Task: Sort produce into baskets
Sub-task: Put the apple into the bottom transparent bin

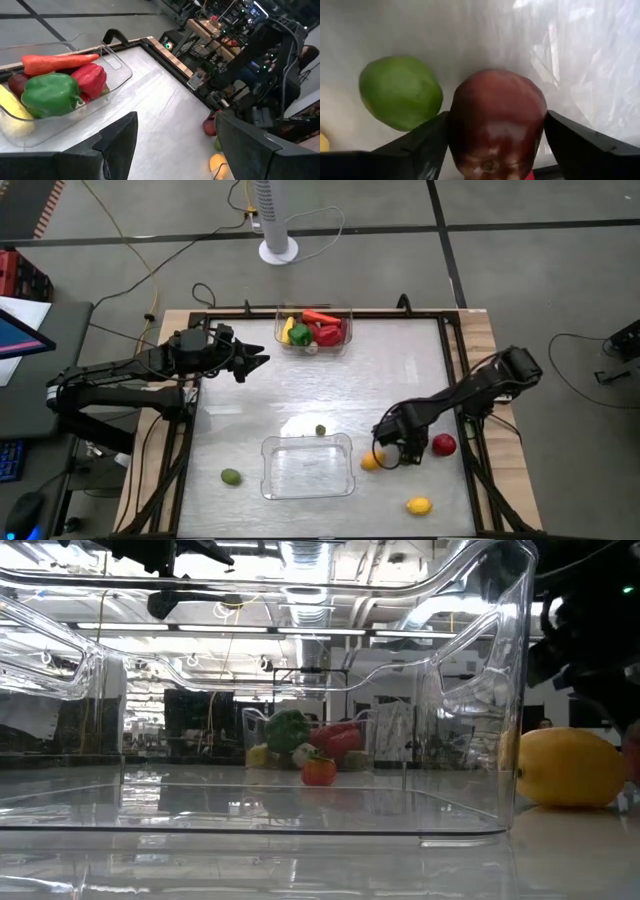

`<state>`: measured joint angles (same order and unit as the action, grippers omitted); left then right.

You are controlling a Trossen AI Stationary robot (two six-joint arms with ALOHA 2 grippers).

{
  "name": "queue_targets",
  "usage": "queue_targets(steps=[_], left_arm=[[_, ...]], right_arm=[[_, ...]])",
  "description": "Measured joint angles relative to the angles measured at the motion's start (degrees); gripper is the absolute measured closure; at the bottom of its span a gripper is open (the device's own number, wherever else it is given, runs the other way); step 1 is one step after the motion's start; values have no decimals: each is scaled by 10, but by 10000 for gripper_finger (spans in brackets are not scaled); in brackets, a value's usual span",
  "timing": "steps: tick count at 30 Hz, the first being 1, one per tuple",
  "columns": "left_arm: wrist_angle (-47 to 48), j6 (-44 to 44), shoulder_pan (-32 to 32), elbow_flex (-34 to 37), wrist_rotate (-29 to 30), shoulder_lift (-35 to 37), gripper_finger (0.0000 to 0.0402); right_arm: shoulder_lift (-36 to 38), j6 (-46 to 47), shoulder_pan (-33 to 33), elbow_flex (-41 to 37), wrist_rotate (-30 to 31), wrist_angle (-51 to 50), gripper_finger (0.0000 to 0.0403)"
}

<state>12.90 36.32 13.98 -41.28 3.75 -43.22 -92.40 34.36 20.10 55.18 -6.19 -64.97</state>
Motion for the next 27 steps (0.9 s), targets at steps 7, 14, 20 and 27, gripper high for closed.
queue_targets(steps=[7, 14, 20, 27], left_arm=[[1, 0, 0, 0, 7, 0, 150], [-23, -15, 0, 0, 77, 2, 150], [-72, -20, 20, 0, 90, 1, 150], [-89, 31, 62, 0, 59, 1, 150]], right_arm=[[-10, -45, -59, 0, -17, 2, 116], [38, -50, -156, 20, 26, -13, 116], [73, -123, -260, 95, 38, 42, 116], [40, -239, -369, 225, 36, 161, 116]])
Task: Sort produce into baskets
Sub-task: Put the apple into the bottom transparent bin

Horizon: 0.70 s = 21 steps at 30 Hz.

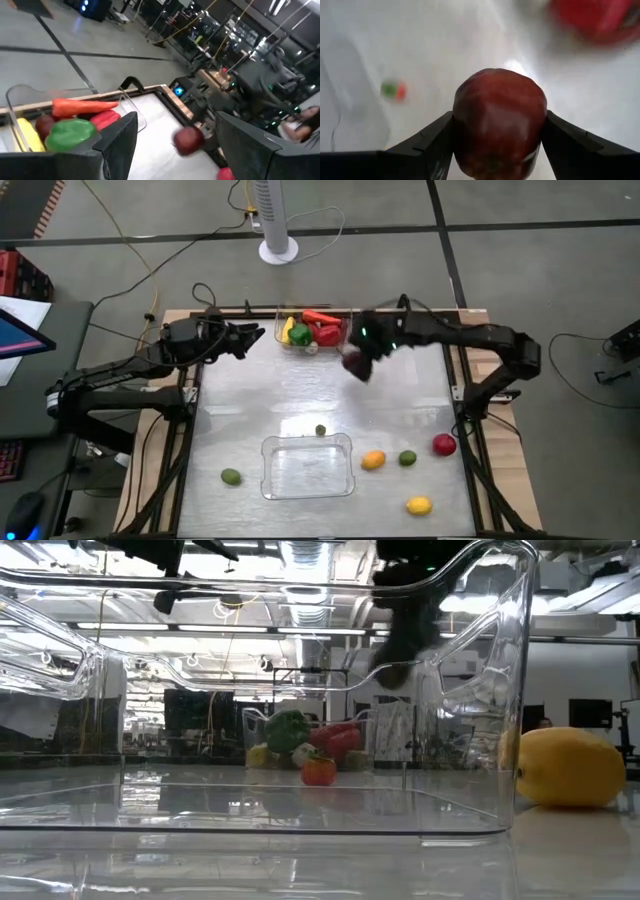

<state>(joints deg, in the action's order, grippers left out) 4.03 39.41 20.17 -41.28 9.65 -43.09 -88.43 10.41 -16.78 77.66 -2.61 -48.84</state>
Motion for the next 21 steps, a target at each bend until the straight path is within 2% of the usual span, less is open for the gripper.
queue_targets(steps=[3, 5, 9, 12, 15, 17, 19, 21], left_arm=[[-2, 14, 4, 0, -12, 0, 150], [-7, 22, 4, 0, -14, 0, 150], [-14, 36, 4, 0, -14, 0, 150], [-14, 45, 4, 0, -22, 0, 150], [-14, 49, 3, 0, -41, 0, 150], [-11, 54, 3, 0, -46, 0, 150], [-6, 58, 2, 0, -46, 0, 150], [-3, 59, 2, 0, -45, 0, 150]], right_arm=[[-36, -35, -39, 53, -10, 41, 116], [-63, -43, -64, 85, -58, 71, 116], [-119, -7, -108, 134, -239, 121, 116], [-148, 31, -130, 147, -408, 179, 116], [-169, 104, -143, 147, -590, 269, 116], [-179, 167, -142, 147, -690, 324, 116], [-185, 220, -135, 147, -757, 369, 116], [-185, 250, -125, 147, -791, 386, 116]])
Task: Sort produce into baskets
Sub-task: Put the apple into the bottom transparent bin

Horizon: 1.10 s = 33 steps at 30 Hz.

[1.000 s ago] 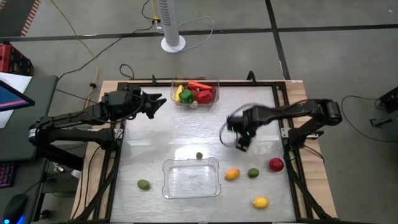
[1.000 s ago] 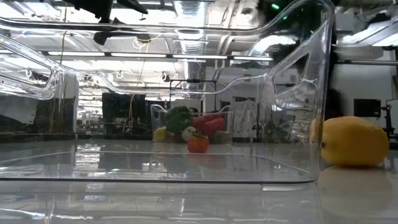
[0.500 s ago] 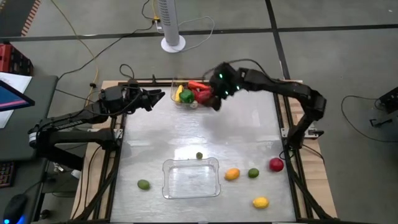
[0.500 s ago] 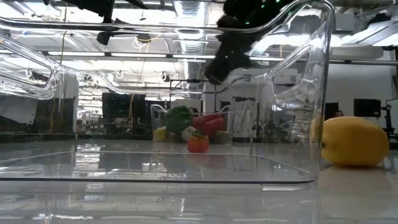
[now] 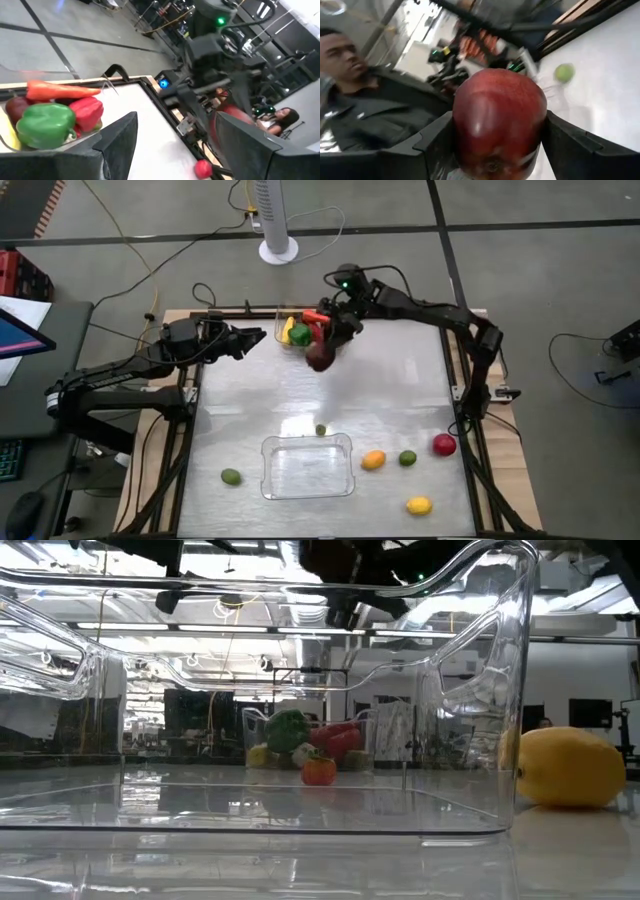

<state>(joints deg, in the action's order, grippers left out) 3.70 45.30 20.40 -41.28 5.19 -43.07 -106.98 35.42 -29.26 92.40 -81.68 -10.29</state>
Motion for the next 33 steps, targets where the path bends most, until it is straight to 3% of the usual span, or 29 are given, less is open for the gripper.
queue_targets(steps=[5, 15, 21, 24, 28, 33], left_arm=[[8, 0, 0, 0, -3, 0, 150], [17, -20, -22, 0, -70, 0, 150], [47, -15, -120, 0, -95, 6, 150], [79, -10, -196, 0, -56, 21, 150], [102, 16, -309, 0, 55, 55, 150], [109, 42, -450, 0, 223, 66, 150]], right_arm=[[2, 7, 39, 0, 6, -4, 116], [15, 45, 193, 0, 179, -28, 116], [35, 61, 291, 0, 289, -86, 116], [41, 18, 325, 0, 359, -171, 116], [45, -27, 357, 0, 484, -303, 116], [46, -20, 394, -26, 604, -313, 116]])
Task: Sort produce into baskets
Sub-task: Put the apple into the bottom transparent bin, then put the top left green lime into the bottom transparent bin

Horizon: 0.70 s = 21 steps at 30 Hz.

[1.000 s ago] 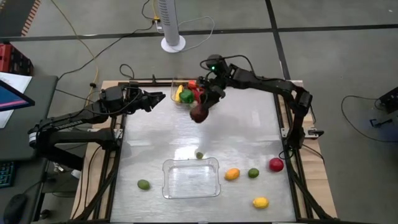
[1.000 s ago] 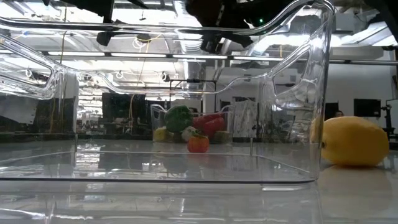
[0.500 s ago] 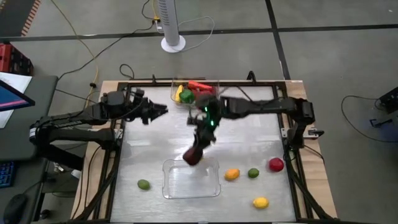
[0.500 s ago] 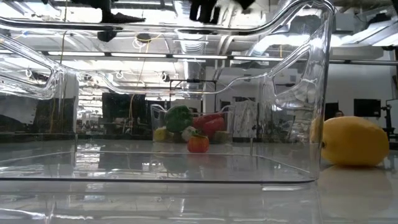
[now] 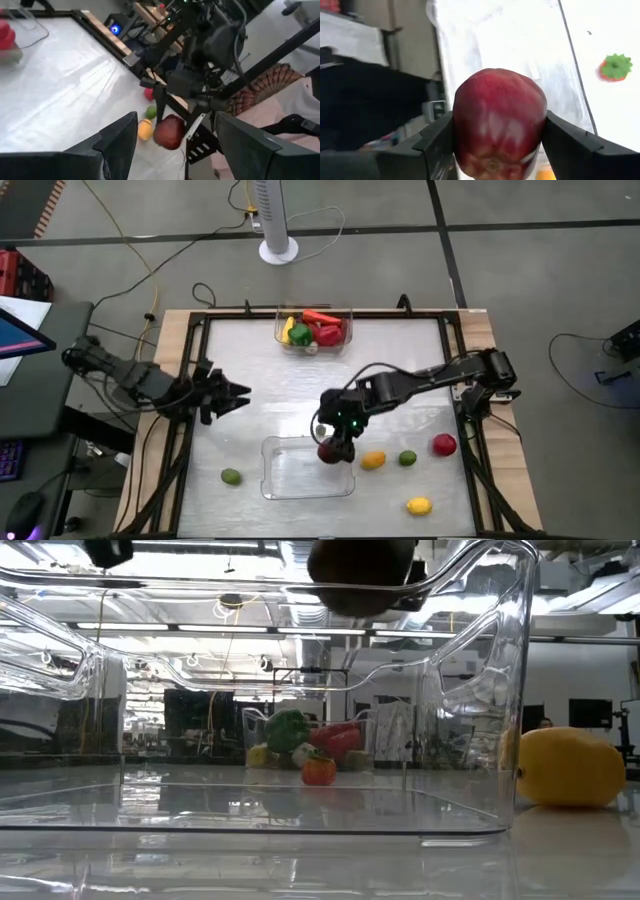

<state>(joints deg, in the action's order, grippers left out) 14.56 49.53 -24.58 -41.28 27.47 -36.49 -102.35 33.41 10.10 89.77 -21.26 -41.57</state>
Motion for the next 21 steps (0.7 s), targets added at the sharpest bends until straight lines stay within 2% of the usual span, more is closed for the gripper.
queue_targets(steps=[3, 11, 14, 16, 21], left_arm=[[-1, 43, -54, 0, 33, -27, 150], [-68, 132, -179, -5, 35, -150, 150], [-22, 181, -220, -30, 59, -184, 150], [38, 197, -240, -54, 56, -202, 150], [211, 239, -265, -95, -47, -256, 150]], right_arm=[[0, 26, 13, -24, 22, 31, 100], [0, 104, 29, -44, 128, 46, 27], [15, 150, 44, -46, 140, 42, 22], [38, 158, 68, -46, 178, 35, 21], [85, 193, 133, -45, 320, 25, 20]])
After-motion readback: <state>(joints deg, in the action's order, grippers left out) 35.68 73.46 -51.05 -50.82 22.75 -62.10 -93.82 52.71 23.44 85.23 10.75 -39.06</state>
